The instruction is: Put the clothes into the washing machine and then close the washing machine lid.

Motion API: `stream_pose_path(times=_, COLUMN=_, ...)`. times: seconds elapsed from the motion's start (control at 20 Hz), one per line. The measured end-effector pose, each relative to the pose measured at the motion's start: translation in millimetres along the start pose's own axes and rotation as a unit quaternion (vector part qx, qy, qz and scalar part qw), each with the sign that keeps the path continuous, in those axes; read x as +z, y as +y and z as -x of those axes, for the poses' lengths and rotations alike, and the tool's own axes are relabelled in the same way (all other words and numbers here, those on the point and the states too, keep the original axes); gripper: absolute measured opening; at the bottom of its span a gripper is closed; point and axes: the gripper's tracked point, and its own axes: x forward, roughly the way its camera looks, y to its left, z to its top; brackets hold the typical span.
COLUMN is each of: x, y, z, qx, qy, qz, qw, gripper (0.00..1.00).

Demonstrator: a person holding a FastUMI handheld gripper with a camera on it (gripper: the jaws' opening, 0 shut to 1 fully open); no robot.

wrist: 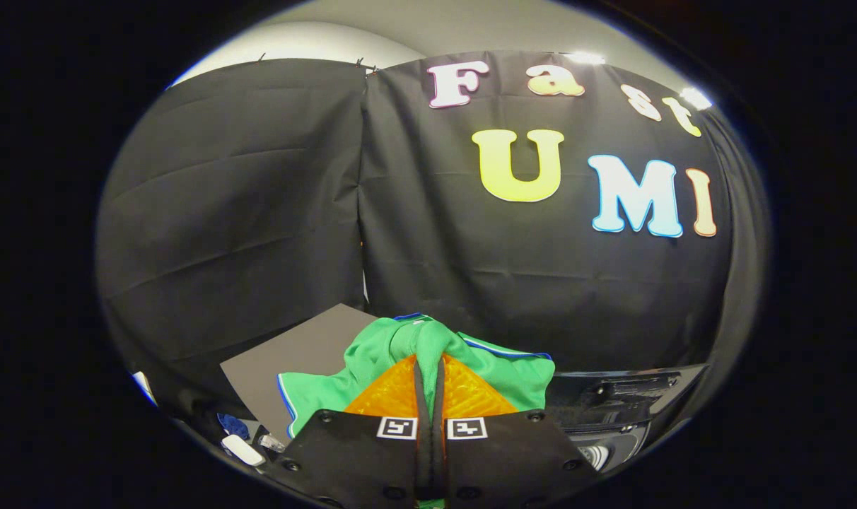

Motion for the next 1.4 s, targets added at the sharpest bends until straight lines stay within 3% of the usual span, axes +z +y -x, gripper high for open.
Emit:
stream_pose_path(times=0.85, x=-14.5, y=-161.8, z=61.9, qx=-0.083, qy=-0.018, qz=-0.047, qw=0.995, gripper=0.02)
stream_pose_path(times=1.4, x=-87.6, y=-227.6, z=71.4, qx=-0.111, qy=0.033, qz=-0.051, qw=0.992, gripper=0.01)
